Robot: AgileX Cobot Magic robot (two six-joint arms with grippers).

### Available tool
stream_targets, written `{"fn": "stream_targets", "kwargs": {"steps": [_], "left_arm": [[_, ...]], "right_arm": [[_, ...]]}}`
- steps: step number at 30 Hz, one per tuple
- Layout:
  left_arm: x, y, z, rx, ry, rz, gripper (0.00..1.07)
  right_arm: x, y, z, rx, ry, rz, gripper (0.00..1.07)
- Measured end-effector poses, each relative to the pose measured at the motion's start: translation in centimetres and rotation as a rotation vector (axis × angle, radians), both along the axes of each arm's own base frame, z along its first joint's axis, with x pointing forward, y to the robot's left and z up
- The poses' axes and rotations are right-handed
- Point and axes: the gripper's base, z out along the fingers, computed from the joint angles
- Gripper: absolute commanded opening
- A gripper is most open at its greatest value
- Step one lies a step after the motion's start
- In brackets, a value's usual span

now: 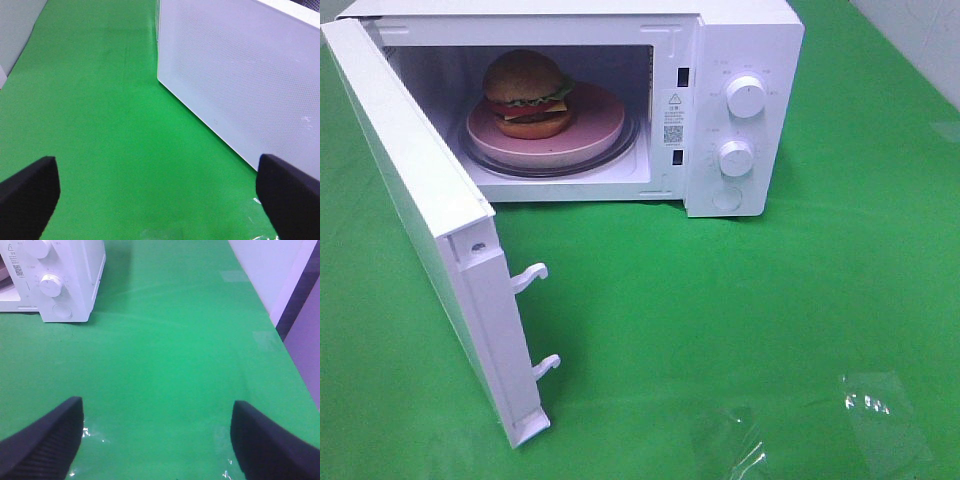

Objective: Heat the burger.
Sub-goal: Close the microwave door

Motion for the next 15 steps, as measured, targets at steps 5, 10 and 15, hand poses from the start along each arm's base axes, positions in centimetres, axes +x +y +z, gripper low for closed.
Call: {"fn": "stream_targets", "kwargs": {"steps": [5,10,15], "left_arm": [[0.0,0.0,0.0,0.0,0.0,0.0,1.03],[0.0,0.0,0.0,0.0,0.0,0.0,1.03],[0.0,0.0,0.0,0.0,0.0,0.0,1.03]], "right_arm": [[0.0,0.0,0.0,0.0,0.0,0.0,0.76],[0.0,0.0,0.0,0.0,0.0,0.0,0.76],[0.0,0.0,0.0,0.0,0.0,0.0,0.76]]}}
